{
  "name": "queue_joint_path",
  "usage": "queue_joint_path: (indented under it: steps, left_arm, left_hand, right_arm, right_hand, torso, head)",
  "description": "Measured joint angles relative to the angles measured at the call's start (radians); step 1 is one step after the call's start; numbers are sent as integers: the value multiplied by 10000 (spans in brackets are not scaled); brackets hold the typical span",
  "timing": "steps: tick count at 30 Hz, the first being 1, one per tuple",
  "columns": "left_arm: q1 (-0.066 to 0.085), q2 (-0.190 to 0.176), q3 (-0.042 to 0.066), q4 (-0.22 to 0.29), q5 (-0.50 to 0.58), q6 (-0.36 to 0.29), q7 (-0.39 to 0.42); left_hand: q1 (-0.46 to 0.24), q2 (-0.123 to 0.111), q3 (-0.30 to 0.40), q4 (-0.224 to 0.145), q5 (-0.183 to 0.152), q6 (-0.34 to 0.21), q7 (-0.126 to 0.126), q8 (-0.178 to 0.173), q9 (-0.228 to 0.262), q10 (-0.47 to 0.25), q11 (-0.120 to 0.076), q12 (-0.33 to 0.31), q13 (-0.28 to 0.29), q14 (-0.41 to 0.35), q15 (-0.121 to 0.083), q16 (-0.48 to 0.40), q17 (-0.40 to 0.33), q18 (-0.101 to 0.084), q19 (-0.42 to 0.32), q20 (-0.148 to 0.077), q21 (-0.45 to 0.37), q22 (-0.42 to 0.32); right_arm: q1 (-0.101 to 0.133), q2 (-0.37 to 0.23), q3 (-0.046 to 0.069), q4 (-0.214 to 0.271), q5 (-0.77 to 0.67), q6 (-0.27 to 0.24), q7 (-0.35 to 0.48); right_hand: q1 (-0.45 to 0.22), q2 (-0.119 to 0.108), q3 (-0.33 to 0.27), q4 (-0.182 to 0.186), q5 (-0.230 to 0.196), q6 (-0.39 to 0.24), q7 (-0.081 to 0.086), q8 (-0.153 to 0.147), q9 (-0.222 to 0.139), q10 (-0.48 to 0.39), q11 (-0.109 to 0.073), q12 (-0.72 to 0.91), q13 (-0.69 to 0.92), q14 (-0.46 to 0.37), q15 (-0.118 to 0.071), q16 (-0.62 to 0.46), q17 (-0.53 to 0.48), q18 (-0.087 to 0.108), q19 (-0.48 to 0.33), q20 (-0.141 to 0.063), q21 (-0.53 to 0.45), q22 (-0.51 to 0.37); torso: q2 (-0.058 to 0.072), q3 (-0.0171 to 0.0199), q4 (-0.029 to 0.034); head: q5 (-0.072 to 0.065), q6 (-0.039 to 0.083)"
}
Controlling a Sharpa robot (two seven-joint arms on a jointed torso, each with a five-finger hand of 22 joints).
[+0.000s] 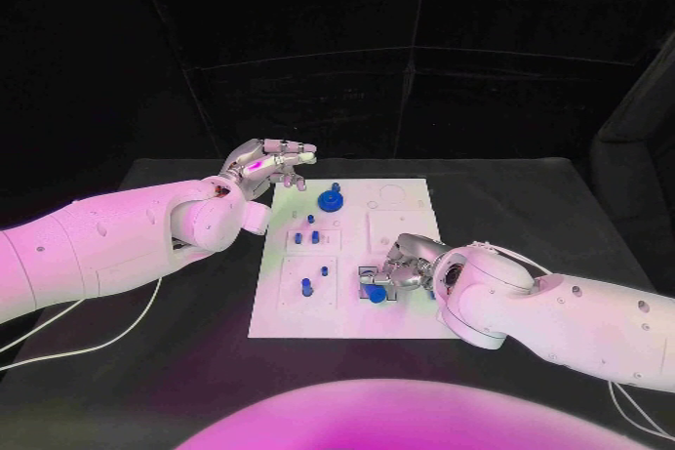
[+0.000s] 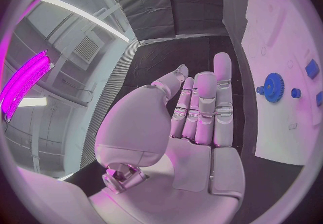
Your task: Assemble the parts on the task board
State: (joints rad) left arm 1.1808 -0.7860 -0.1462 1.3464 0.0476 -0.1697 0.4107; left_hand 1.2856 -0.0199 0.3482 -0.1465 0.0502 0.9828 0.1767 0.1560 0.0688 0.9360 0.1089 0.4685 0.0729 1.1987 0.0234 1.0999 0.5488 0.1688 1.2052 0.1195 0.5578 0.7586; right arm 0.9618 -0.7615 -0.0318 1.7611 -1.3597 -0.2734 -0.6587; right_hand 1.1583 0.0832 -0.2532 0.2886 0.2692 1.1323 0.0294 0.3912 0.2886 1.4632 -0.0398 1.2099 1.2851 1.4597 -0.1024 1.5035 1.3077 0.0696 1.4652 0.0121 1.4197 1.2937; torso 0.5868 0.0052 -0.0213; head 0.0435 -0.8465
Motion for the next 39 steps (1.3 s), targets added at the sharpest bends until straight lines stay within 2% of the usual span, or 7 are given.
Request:
queue_joint_path:
  steps: [4, 5, 7, 16, 25, 29, 39]
  left_arm:
    - [0, -3, 0, 7, -5, 49, -5]
    - [0, -3, 0, 8, -6, 59, -5]
    - [0, -4, 0, 10, -8, 82, -7]
    - [0, -9, 0, 12, -15, 134, -15]
    - [0, -11, 0, 6, -20, 154, -23]
    - [0, -12, 0, 5, -22, 156, -27]
    - [0, -36, 0, 3, -25, 156, -32]
  left_hand:
    - [0, 0, 0, 0, 0, 0, 0, 0, 0, -36, 36, 0, 0, 0, 0, 0, -17, 0, 0, 0, 0, 0]
    - [0, 0, 0, 0, 0, 0, 0, 0, 0, -36, 36, 0, 0, 0, 0, 0, -22, 0, 0, 0, 0, 0]
    - [0, 0, 0, 0, 0, 0, 0, 0, 0, -36, 36, 0, 0, 0, 0, 0, -29, 0, 0, 0, 0, 1]
    - [0, 0, 0, 0, 0, 0, 0, 0, 0, -36, 36, 0, 1, -34, 36, -40, -58, 0, 0, 0, 0, 1]
    - [0, 0, 0, 0, 0, 0, 0, 0, 0, -35, 36, 0, 2, -34, 36, -40, -58, 0, 0, 0, 0, -7]
    - [0, 0, 0, 0, 0, 0, 0, 0, -1, -35, 36, 0, 2, -34, 36, -40, -57, 0, 0, 0, 0, -7]
    - [0, 0, 0, 0, 0, 0, 0, 40, 0, -35, 36, 0, -8, -71, -1, -40, -108, 0, -33, 33, 0, -6]
  right_arm:
    - [0, 45, 0, -100, -16, -5, -65]
    - [0, 55, 1, -121, -31, -4, -79]
    - [1, 75, 1, -161, -73, 7, -110]
    - [5, 40, 2, -105, -320, 8, -163]
    - [4, -92, 2, 215, -446, -100, 36]
    - [3, -170, 2, 279, -478, -153, 122]
    - [2, -1092, 1, 596, -594, -782, 395]
  right_hand:
    - [-756, 20, -470, -12, -1776, -153, 58, -84, 46, -26, 27, -307, -156, 40, -28, -80, 4, 0, 0, 0, -144, -224]
    - [-895, -112, -606, 18, -2065, -221, 99, -117, 73, -64, 58, -404, -185, 56, -14, -142, 3, 1, 0, 0, -213, -301]
    - [-1086, -303, -725, 43, -2172, -245, 121, -117, 99, -113, 42, -521, -230, 56, -14, -147, 3, 0, 0, 0, -261, -387]
    - [-1380, -684, -462, 27, -2171, -325, 136, -157, 221, -219, 76, -686, -307, 55, -14, -225, 2, 0, 0, 0, -342, -504]
    - [364, -530, 115, -646, -2035, -325, 136, -157, 409, -219, 76, -687, -172, 55, -13, -225, 1, 0, -1, 0, -342, -397]
    - [780, -444, 191, -916, -1724, -325, 136, -157, 476, -219, 77, -687, -114, 54, -13, -225, 1, 0, -1, 1, -342, -360]
    - [856, -366, 11, -902, -503, -608, 245, -314, 511, -181, 116, -636, -20, 52, 61, -225, 0, 1, -1, 1, -342, -349]
  torso:
    - [-1, -8, 4]
    - [-2, -8, 5]
    - [-3, -10, 6]
    - [-4, 0, 6]
    - [-4, 16, -13]
    - [-4, 15, -14]
    - [-11, 11, -32]
  head:
    - [0, -4]
    - [0, -5]
    - [13, -10]
    - [37, -12]
    - [35, -23]
    - [12, -32]
    - [-114, 24]
